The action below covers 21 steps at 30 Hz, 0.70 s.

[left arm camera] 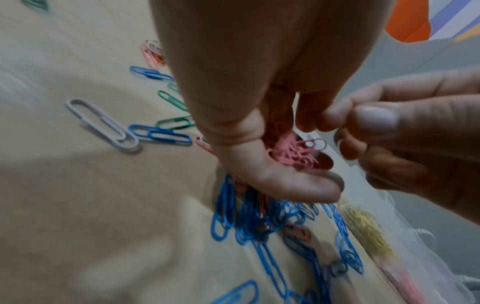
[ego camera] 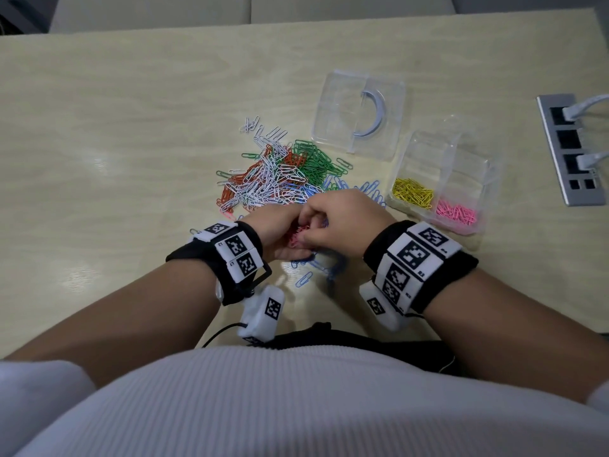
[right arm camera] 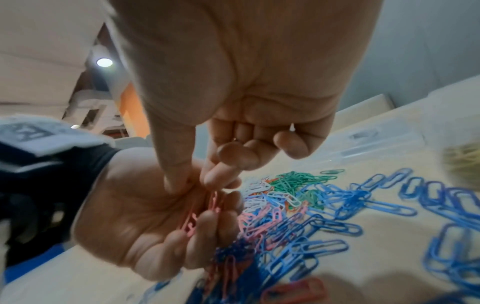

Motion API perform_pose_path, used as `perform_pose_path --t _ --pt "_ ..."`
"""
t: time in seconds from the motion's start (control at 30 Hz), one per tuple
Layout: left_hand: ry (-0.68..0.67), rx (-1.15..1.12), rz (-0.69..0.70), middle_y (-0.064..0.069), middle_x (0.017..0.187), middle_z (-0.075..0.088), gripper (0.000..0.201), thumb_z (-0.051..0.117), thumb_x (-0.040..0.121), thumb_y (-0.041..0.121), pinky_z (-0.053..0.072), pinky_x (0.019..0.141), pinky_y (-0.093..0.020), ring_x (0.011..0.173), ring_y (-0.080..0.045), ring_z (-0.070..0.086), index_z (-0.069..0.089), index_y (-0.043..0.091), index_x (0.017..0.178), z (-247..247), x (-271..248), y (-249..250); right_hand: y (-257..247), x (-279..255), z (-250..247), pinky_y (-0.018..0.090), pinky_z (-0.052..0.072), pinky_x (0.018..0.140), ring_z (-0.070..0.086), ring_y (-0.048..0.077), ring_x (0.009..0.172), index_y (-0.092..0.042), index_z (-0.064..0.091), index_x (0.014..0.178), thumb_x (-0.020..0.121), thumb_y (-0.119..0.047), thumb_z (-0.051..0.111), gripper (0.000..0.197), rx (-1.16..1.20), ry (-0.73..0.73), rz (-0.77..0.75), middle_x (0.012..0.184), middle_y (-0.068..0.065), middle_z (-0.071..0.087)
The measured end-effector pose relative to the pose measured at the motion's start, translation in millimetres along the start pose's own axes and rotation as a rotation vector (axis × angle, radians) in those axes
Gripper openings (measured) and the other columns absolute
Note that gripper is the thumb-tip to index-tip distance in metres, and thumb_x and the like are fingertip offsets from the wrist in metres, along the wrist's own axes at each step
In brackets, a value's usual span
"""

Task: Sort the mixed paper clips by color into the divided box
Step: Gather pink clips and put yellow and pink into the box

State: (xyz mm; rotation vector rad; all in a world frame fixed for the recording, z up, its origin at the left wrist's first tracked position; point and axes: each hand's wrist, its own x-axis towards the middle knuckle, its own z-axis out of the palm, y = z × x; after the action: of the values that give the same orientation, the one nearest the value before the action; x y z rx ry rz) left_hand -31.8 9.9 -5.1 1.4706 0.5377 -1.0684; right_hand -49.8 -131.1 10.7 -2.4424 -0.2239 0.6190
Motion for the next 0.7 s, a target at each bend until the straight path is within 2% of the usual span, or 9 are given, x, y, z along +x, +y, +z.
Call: perform_pose_path --t 0.07,0.1,0.23,0.33,0.43,0.57,0.63,0.7 --pt "-0.001 -0.006 -0.01 -0.002 0.061 0.06 0.025 0.047 0.098 0.027 0.055 0.05 -0.021 0.052 -0.009 0.056 0.06 0.012 0.082 -3.9 0.6 0.4 8.9 4.4 -1.1 0.027 0.048 0.074 0.061 0.01 0.078 -0.025 0.065 0.087 0.08 -0.03 0.068 0.009 0.087 0.086 0.05 0.079 -0.008 0.067" --pt "0.011 -0.005 -0.02 -0.001 0.06 0.061 0.029 0.045 0.099 0.03 0.053 0.049 -0.02 0.051 -0.008 0.055 0.059 0.013 0.079 -6.6 1.2 0.0 15.5 6.4 -0.5 0.028 0.047 0.074 0.061 0.013 0.081 -0.024 0.065 0.087 0.083 -0.027 0.064 0.005 0.049 0.118 0.069 0.082 -0.007 0.067" --pt "0.053 0.015 -0.046 -0.001 0.058 0.061 0.034 0.044 0.1 0.031 0.053 0.051 -0.02 0.047 -0.006 0.054 0.058 0.013 0.074 -13.8 2.8 -2.9 35.2 7.2 11.3 0.035 0.05 0.079 0.059 0.025 0.095 -0.025 0.061 0.09 0.086 -0.024 0.053 0.009 -0.306 0.028 0.099 0.098 0.001 0.06" --pt "0.066 0.031 -0.031 -0.004 0.06 0.062 0.032 0.047 0.098 0.027 0.055 0.054 -0.023 0.048 -0.009 0.057 0.06 0.011 0.074 -16.9 2.1 -2.4 39.9 6.3 15.8 0.035 0.05 0.076 0.059 0.026 0.092 -0.025 0.057 0.089 0.086 -0.022 0.05 0.007 -0.359 0.023 0.13 0.098 0.001 0.058" --pt "0.083 0.042 -0.023 -0.005 0.06 0.062 0.031 0.048 0.098 0.024 0.054 0.048 -0.021 0.047 -0.01 0.058 0.06 0.011 0.072 -17.7 1.7 -0.7 40.4 12.0 10.1 0.034 0.049 0.072 0.059 0.027 0.089 -0.02 0.059 0.089 0.087 -0.021 0.048 0.011 -0.369 0.052 0.152 0.093 0.003 0.058" --pt "0.09 0.069 -0.029 -0.005 0.061 0.062 0.03 0.048 0.097 0.024 0.053 0.049 -0.021 0.046 -0.01 0.058 0.059 0.01 0.073 -15.6 1.5 1.6 39.9 24.0 8.2 0.039 0.05 0.079 0.059 0.032 0.094 -0.024 0.057 0.108 0.094 -0.024 0.046 0.018 -0.331 0.108 0.113 0.101 0.007 0.057" --pt "0.085 0.071 -0.032 -0.006 0.062 0.062 0.029 0.049 0.097 0.023 0.054 0.053 -0.024 0.047 -0.011 0.058 0.06 0.009 0.074 -14.5 1.5 3.1 42.2 26.7 8.7 0.037 0.048 0.075 0.059 0.033 0.095 -0.025 0.053 0.112 0.094 -0.021 0.046 0.021 -0.384 0.08 0.082 0.102 0.008 0.057" --pt "0.084 0.072 -0.033 -0.006 0.063 0.061 0.03 0.048 0.097 0.023 0.053 0.052 -0.023 0.047 -0.011 0.057 0.059 0.008 0.073 -13.4 1.6 4.5 44.5 27.3 8.4 0.034 0.04 0.066 0.059 0.032 0.092 -0.023 0.054 0.109 0.093 -0.02 0.047 0.018 -0.458 0.093 0.058 0.1 0.008 0.056"
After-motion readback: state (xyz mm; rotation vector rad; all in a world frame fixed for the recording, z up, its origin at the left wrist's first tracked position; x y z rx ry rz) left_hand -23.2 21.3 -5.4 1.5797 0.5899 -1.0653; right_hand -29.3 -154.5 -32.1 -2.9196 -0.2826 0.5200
